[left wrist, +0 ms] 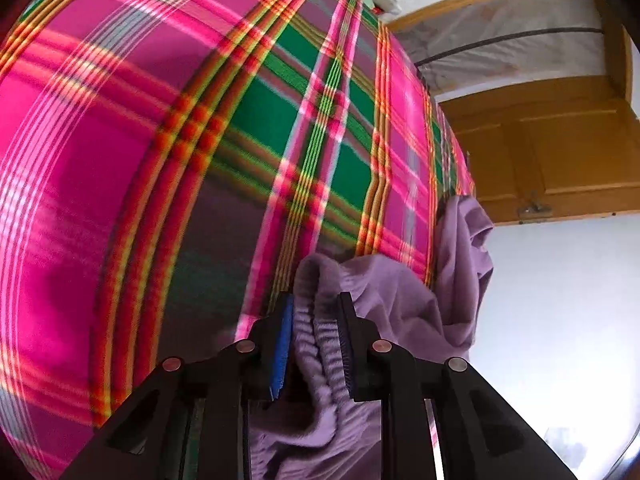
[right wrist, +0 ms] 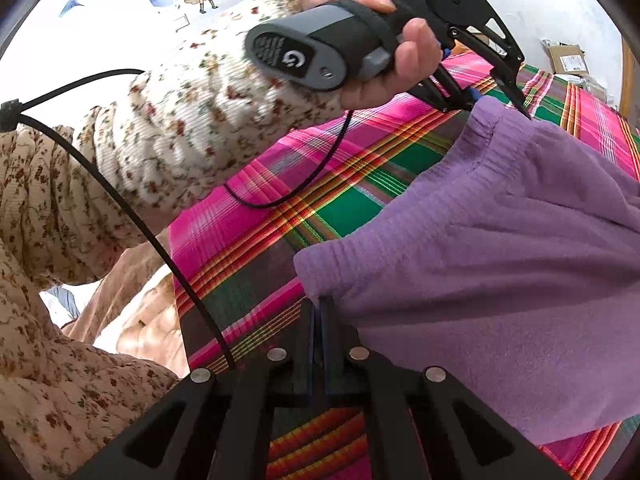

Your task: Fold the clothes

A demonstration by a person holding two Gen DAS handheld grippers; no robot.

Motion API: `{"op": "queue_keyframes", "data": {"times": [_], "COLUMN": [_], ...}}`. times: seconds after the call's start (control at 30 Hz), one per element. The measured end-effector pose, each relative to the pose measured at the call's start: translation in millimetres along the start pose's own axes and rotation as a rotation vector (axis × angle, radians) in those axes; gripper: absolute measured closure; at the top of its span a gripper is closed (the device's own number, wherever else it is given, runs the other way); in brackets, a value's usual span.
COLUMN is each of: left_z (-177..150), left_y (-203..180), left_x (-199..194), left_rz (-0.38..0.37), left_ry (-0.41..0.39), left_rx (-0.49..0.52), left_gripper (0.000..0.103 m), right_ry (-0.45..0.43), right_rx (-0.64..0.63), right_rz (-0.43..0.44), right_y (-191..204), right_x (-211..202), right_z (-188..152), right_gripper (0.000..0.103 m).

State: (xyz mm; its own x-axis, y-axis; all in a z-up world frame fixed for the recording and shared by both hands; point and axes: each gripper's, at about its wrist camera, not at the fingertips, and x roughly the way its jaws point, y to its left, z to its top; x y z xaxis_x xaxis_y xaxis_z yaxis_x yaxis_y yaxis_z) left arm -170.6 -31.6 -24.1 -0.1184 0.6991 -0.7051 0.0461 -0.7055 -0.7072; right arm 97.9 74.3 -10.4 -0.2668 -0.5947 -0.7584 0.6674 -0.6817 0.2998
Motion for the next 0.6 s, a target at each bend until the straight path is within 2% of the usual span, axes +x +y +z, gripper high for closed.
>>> {"op": "queue_keyframes", "data": {"times": [0.23, 0.27, 0.3, 0.6], "left_z": [8, 9, 9, 22], "left_y": [0, 0, 0, 3], "left_x": [22, 21, 19, -35], "left_rz": [-0.092, -0.096, -0.099, -0.084], "left_ry": [0.051, 0.044, 0.037, -0.16], "left_rx": [-0.089, -0.09, -0.091, -0.065], "left_gripper": [0.082, 0.084, 0.091, 0.094], "right_ry": [-0.007, -0.011, -0.014, -0.049], "right_rx": [0.002, 0.0, -0.002, -0.02], "right_rz": [0.014, 0.019, 0.025, 0.073], "right_y": [0, 1, 2, 7], "right_x": [-2, -3, -4, -14], "right_z": [-1, 0, 1, 7], "right_gripper": [0.1, 0.1, 0.1, 0.1]}}
